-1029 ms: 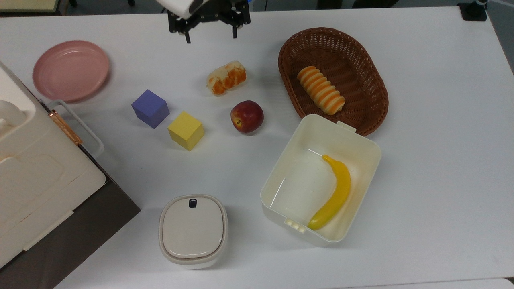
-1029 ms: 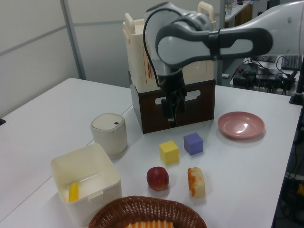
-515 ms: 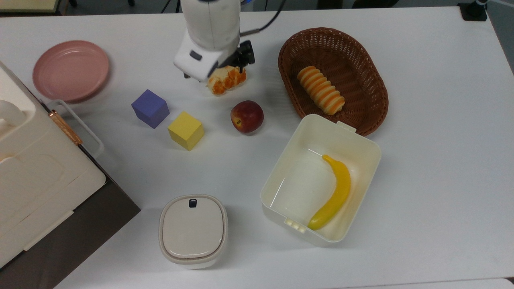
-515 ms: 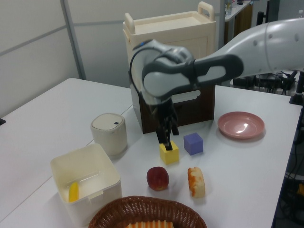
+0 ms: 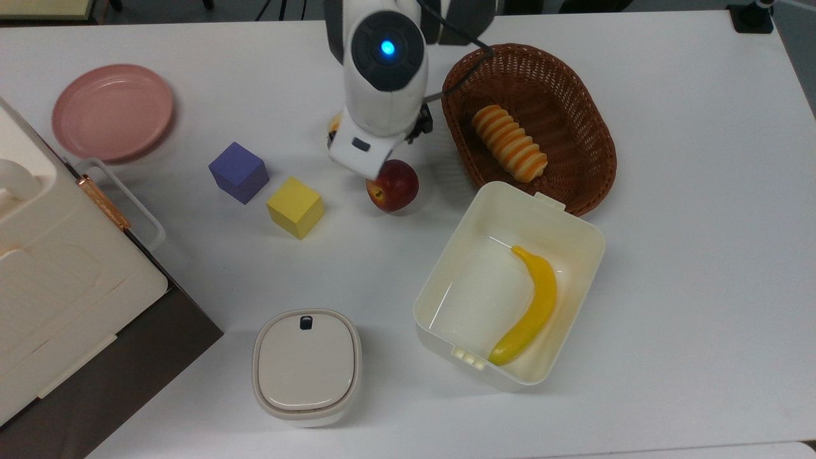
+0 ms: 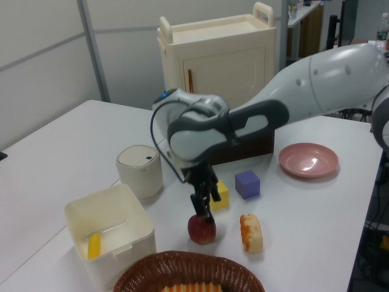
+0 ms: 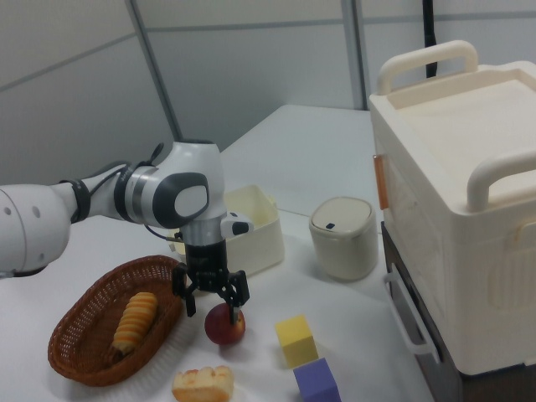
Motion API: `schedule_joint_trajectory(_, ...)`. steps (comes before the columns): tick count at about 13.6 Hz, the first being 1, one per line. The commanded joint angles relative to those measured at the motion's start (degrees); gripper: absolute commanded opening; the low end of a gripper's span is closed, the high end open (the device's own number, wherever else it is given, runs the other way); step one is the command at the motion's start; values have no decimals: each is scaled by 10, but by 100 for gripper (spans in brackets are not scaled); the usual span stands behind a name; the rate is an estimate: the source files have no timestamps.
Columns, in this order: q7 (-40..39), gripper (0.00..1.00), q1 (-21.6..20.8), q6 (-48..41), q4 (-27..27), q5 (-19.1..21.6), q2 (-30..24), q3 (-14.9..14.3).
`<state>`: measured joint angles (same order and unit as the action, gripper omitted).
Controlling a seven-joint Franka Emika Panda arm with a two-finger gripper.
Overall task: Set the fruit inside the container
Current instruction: 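Lower the open gripper over the red apple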
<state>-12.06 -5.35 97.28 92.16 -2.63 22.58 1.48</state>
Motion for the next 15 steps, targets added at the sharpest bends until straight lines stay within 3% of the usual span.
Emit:
schedule_joint_trajectory(1,-1,100,-18,43,6,3,21,-8)
schedule_joint_trajectory(7,9,100,-26,86,6,0,48,-9)
schedule_joint_trajectory(8,47,96,-26,92,6,-13,49,-9)
schedule_joint_trajectory(9,68,83,-26,96,6,-33,49,-9)
schedule_joint_trajectory(11,77,68,-35,95,6,-60,48,-9)
schedule_joint_trajectory(15,78,67,-31,57,0,-60,14,-16)
